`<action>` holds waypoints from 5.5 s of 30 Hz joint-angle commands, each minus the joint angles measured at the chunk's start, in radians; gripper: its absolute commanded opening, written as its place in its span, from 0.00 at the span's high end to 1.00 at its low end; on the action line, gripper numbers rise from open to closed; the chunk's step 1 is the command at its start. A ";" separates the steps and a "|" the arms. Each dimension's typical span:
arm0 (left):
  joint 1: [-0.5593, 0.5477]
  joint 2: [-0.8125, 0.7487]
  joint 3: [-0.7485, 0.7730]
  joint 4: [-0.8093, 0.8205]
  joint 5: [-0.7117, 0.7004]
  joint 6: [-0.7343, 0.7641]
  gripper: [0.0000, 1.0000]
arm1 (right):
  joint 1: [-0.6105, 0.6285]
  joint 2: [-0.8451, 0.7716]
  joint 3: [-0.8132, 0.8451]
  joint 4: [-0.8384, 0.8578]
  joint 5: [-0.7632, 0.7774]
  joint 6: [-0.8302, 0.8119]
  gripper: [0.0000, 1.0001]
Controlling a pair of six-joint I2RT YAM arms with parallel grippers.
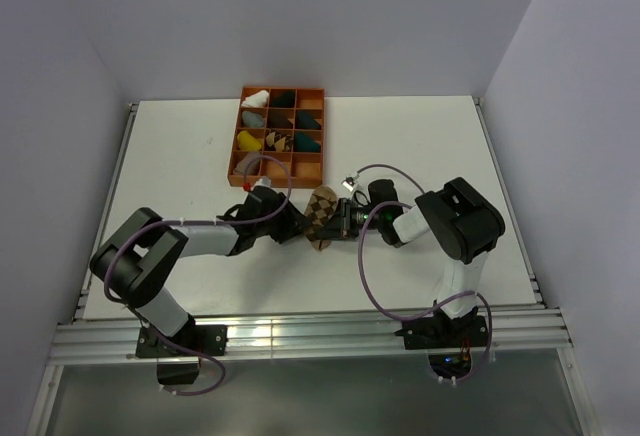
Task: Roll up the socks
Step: Roll the sock at the center of the board.
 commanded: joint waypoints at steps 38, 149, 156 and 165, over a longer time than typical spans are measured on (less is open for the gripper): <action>0.009 0.150 0.285 -0.417 0.090 0.355 1.00 | 0.612 -0.401 0.106 -0.507 1.237 -0.807 0.35; 0.114 0.078 0.199 -0.026 0.193 0.470 0.61 | 0.149 0.155 0.621 -1.105 0.110 -0.635 1.00; 0.111 0.012 0.166 -0.001 0.113 0.413 0.46 | 0.149 0.142 0.624 -1.106 0.129 -0.624 1.00; 0.112 -0.177 0.184 -0.173 -0.145 0.363 0.19 | 0.149 0.130 0.621 -1.106 0.139 -0.620 1.00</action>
